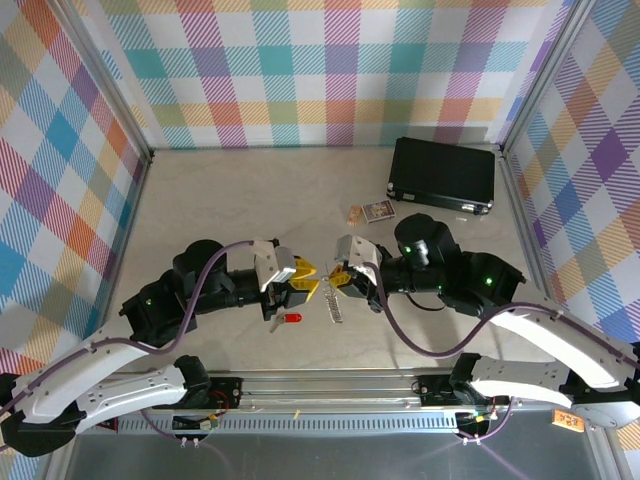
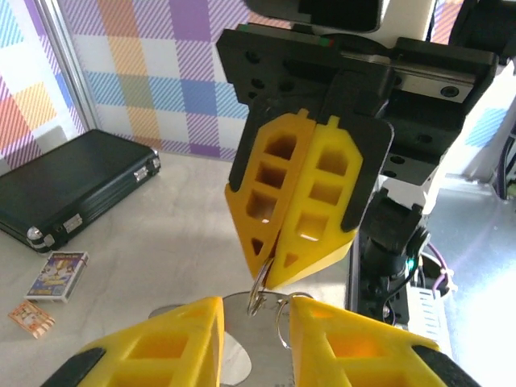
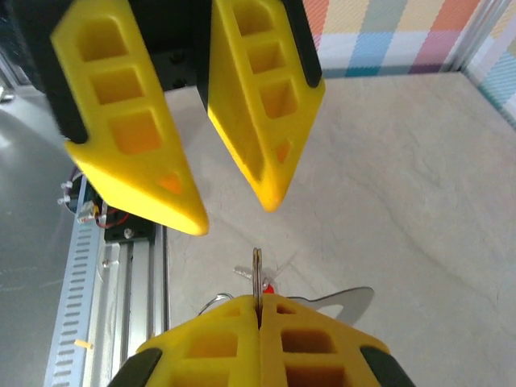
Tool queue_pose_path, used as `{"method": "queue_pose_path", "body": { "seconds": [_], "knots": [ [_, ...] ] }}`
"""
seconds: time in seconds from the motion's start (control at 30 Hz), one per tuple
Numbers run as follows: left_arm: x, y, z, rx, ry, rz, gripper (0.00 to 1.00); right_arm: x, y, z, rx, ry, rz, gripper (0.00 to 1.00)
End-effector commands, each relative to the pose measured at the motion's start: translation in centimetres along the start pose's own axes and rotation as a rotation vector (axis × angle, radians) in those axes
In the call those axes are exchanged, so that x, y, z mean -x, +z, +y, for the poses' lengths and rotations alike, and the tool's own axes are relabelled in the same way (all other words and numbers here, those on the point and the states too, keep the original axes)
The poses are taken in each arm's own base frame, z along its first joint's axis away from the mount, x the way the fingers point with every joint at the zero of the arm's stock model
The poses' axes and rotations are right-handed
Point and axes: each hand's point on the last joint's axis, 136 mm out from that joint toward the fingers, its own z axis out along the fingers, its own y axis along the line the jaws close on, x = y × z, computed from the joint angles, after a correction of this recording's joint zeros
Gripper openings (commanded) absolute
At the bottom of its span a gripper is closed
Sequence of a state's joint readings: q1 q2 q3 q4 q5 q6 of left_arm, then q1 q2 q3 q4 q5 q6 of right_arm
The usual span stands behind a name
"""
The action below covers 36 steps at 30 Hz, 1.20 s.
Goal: Put the keys on the keyring
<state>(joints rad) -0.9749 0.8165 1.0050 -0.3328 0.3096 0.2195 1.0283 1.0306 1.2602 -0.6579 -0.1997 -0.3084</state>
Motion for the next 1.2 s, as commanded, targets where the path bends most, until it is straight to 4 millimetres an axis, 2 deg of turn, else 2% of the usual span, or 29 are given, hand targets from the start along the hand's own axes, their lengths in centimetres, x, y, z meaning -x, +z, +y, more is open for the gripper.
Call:
{"method": "queue_pose_path", "body": {
  "seconds": [0.0, 0.2, 0.53, 0.7, 0.87, 1.0, 1.1, 1.17],
  "knots": [
    [-0.9, 0.3, -0.9, -0.056, 0.010, 0.071, 0.30, 0.6, -0.5, 0.2, -0.004, -0.029, 0.015, 0.00],
    [-1.7, 1.2, -0.9, -0.068, 0.001, 0.096, 0.30, 0.2, 0.0, 0.6, 0.012, -0.043, 0.042, 0.00],
    [-2.0, 1.7, -1.0, -0.081, 0.000, 0.110, 0.14, 0.2, 0.4, 1.7, 0.060, -0.071, 0.047, 0.00],
    [-1.8, 1.7, -1.2, -0.094, -0.002, 0.093, 0.00, 0.4, 0.7, 1.9, 0.081, -0.076, 0.045, 0.00],
    [-1.0, 1.1, -1.2, -0.081, -0.010, 0.012, 0.00, 1.0, 0.3, 1.9, 0.072, -0.070, -0.003, 0.00],
    [0.3, 0.3, -1.2, -0.064, -0.018, -0.100, 0.00, 1.8, -0.5, 2.1, 0.052, -0.061, -0.098, 0.30],
    [1.0, -0.3, -1.4, -0.066, -0.020, -0.170, 0.00, 2.1, -1.4, 1.8, 0.012, -0.053, -0.154, 0.40],
    [1.5, -0.7, -1.5, -0.068, -0.013, -0.205, 0.00, 2.2, -1.9, 1.5, -0.013, -0.048, -0.173, 0.40]
  ]
}}
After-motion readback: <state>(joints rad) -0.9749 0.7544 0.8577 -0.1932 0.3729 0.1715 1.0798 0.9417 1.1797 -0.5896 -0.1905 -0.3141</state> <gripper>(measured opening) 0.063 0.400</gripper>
